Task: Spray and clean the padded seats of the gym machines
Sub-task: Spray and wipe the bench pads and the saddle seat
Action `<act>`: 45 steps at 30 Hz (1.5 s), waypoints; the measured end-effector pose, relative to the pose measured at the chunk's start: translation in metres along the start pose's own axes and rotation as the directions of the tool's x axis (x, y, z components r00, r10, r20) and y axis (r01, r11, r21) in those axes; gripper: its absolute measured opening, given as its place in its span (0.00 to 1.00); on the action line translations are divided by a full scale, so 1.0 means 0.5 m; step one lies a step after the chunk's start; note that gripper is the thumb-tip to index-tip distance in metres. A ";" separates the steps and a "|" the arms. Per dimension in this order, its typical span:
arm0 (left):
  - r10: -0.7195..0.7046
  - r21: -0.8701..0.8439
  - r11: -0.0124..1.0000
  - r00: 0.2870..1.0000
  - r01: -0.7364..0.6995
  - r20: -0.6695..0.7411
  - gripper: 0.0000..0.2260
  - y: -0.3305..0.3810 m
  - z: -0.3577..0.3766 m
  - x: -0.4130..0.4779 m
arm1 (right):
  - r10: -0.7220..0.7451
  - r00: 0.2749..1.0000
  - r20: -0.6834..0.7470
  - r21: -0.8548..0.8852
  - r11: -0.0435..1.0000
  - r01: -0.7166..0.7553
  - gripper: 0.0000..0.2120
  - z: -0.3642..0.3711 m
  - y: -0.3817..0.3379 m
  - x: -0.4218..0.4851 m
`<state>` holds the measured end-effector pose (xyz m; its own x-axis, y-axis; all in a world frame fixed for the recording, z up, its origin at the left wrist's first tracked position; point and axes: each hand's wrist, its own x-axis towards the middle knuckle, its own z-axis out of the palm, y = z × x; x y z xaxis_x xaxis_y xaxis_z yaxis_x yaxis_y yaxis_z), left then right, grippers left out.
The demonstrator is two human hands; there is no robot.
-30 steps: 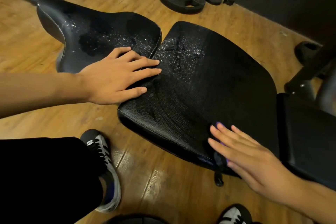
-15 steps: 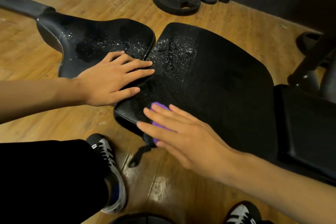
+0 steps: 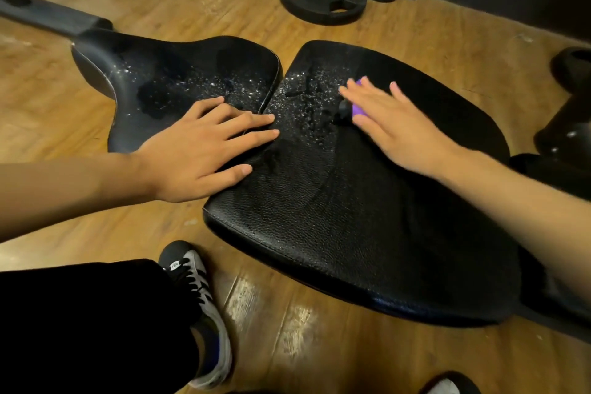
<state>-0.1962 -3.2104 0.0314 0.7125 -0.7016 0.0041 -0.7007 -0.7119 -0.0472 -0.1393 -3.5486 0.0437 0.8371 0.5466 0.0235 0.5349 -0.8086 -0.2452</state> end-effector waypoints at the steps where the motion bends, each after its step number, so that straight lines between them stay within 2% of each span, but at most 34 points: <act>1: 0.000 -0.002 1.000 1.000 0.000 0.002 0.27 0.000 0.000 0.000 | 0.024 1.000 -0.002 0.001 1.000 -0.024 0.25 -0.006 0.016 0.026; 8: 0.004 0.004 1.000 1.000 -0.004 0.003 0.28 -0.003 0.002 0.000 | 0.257 0.964 -0.074 0.024 0.966 -0.256 0.24 -0.038 0.107 0.182; 14: 0.004 0.008 1.000 1.000 -0.004 0.001 0.28 -0.006 -0.001 -0.002 | 0.389 0.909 -0.149 0.059 0.921 -0.385 0.24 -0.016 0.076 0.182; 18: 0.002 0.013 1.000 1.000 -0.002 -0.019 0.28 -0.006 0.002 -0.004 | 0.364 0.922 -0.128 0.034 0.931 -0.363 0.25 0.000 0.017 0.118; 21: -0.002 0.016 1.000 0.999 0.003 -0.034 0.27 -0.007 0.004 -0.004 | 0.332 0.942 -0.058 0.057 0.943 -0.329 0.25 0.013 -0.032 0.053; 28: -0.015 0.025 1.000 0.999 0.016 -0.039 0.27 -0.004 0.006 -0.005 | 0.293 0.956 0.001 0.099 0.952 -0.291 0.24 0.037 -0.173 -0.080; 32: -0.009 0.020 1.000 0.998 0.011 -0.069 0.28 -0.006 0.008 -0.004 | 0.301 0.953 0.041 0.198 0.932 -0.303 0.24 0.040 -0.240 -0.130; 35: -0.006 0.039 0.999 0.996 0.009 -0.088 0.28 -0.006 0.003 -0.006 | 0.337 0.942 0.003 0.280 0.904 -0.324 0.24 0.042 -0.254 -0.143; 40: -0.015 0.083 0.996 0.992 0.025 -0.126 0.30 -0.028 -0.017 -0.033 | 0.306 0.952 -0.021 0.097 0.948 -0.302 0.26 0.039 -0.255 -0.135; 45: -0.030 0.111 0.993 0.994 0.042 -0.104 0.31 -0.055 -0.015 -0.048 | 0.352 0.936 0.013 0.098 0.931 -0.352 0.26 0.043 -0.232 -0.090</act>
<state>-0.1943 -3.1741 0.0402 0.7259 -0.6791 0.1093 -0.6619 -0.7329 -0.1574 -0.2415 -3.4749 0.0501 0.9703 0.2292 -0.0768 0.1919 -0.9235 -0.3320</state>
